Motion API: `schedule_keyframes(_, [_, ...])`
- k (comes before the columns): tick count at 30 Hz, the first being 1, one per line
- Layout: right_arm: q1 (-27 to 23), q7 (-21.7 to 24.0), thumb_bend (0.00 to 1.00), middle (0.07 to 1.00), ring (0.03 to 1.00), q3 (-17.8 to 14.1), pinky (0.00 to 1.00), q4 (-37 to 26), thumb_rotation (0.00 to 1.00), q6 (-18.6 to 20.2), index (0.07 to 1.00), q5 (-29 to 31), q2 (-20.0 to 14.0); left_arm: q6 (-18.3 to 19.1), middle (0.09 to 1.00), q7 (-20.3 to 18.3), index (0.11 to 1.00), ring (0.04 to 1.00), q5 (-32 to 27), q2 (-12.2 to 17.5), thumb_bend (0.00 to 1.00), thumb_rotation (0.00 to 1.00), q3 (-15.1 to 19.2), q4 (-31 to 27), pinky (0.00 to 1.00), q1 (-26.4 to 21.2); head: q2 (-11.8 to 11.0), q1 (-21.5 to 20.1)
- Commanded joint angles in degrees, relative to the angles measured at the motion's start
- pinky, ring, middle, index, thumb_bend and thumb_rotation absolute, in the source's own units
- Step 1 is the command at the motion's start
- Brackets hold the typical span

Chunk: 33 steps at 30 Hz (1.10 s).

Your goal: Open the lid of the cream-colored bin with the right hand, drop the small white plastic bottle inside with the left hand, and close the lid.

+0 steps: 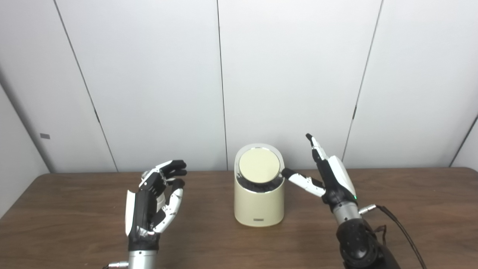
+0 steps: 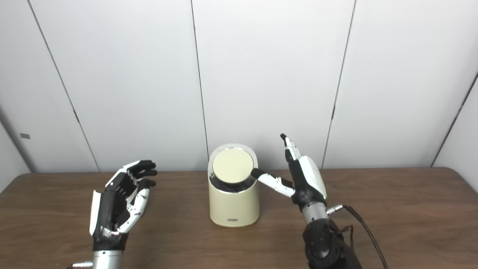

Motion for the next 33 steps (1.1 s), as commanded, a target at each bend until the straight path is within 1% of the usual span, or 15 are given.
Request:
schedule_keyframes(1, [-4.3,-0.5,1.00,1.000,1.000,0.6,1.00,-3.2,0.64,0.4,1.000,-2.3,0.7,-1.6,0.708,0.0,0.699,0.671,0.3,0.3,0.24,0.30,-0.1,-1.6,0.57,-2.2,0.0,-0.1])
schedule_keyframes(3, [-5.2,-0.9,1.00,1.000,1.000,1.6,1.00,-3.8,0.59,1.5,1.000,-4.9,0.9,-1.7,0.708,0.0,0.700,0.670,0.2,0.4,0.24,0.30,-0.1,-1.5,0.57,-2.2,0.0,-0.1])
schedule_keyframes(5, [-5.9,-1.4,1.00,1.000,1.000,2.3,1.00,-3.8,0.57,1.8,1.000,-7.2,0.9,-1.7,0.708,0.0,0.700,0.670,0.2,0.4,0.24,0.30,-0.2,-1.5,0.56,-2.2,0.1,0.0])
schedule_keyframes(8, [-6.8,-1.9,1.00,1.000,1.000,3.3,1.00,-3.1,0.57,2.4,1.000,-10.2,1.2,-1.7,0.709,0.0,0.701,0.671,0.3,0.3,0.24,0.30,-0.3,-1.6,0.57,-2.2,0.1,0.1])
schedule_keyframes(9, [-7.0,-1.8,1.00,1.000,1.000,3.6,1.00,-2.9,0.60,2.7,1.000,-10.8,1.4,-1.7,0.707,0.0,0.700,0.670,0.3,0.3,0.24,0.31,-0.3,-1.6,0.56,-2.2,0.1,0.1])
schedule_keyframes(13, [-7.8,-1.4,1.00,1.000,1.000,4.0,1.00,-1.9,0.65,3.1,1.000,-12.0,2.0,-1.7,0.706,-0.1,0.700,0.669,0.1,0.1,0.24,0.31,-0.3,-1.7,0.56,-2.3,0.1,0.2])
schedule_keyframes(17, [-8.3,-0.4,1.00,1.000,1.000,4.0,1.00,-0.9,0.63,3.7,1.000,-11.7,2.6,-1.7,0.707,-0.1,0.700,0.669,0.3,0.0,0.25,0.31,-0.3,-1.7,0.56,-2.3,0.0,0.3])
schedule_keyframes(19, [-8.6,-0.2,1.00,1.000,1.000,4.2,1.00,-0.4,0.61,4.3,1.000,-12.2,2.8,-1.6,0.707,0.0,0.700,0.669,0.4,-0.1,0.25,0.31,-0.3,-1.8,0.56,-2.2,0.0,0.3])
schedule_keyframes(21, [-8.9,-0.4,1.00,1.000,1.000,4.5,1.00,0.2,0.55,4.5,1.000,-12.9,2.8,-1.5,0.706,0.0,0.700,0.668,0.4,-0.2,0.25,0.31,-0.3,-2.0,0.56,-2.3,0.0,0.4])
schedule_keyframes(23, [-9.2,-0.6,1.00,1.000,1.000,4.9,1.00,0.9,0.53,4.9,1.000,-13.6,2.7,-1.4,0.704,0.0,0.699,0.668,0.3,-0.3,0.25,0.31,-0.3,-2.0,0.56,-2.3,0.0,0.4])
schedule_keyframes(27, [-9.5,-0.5,1.00,1.000,1.000,5.2,1.00,1.8,0.43,5.3,1.000,-14.0,2.2,-1.6,0.703,0.1,0.697,0.665,0.4,-0.4,0.25,0.30,-0.3,-2.1,0.56,-2.3,0.0,0.5])
schedule_keyframes(33, [-9.4,-1.1,0.99,1.000,1.000,5.0,1.00,3.2,0.36,5.1,1.000,-14.0,1.9,-1.6,0.707,-0.2,0.699,0.668,0.2,-0.6,0.25,0.30,-0.5,-2.1,0.56,-2.3,-0.3,0.8])
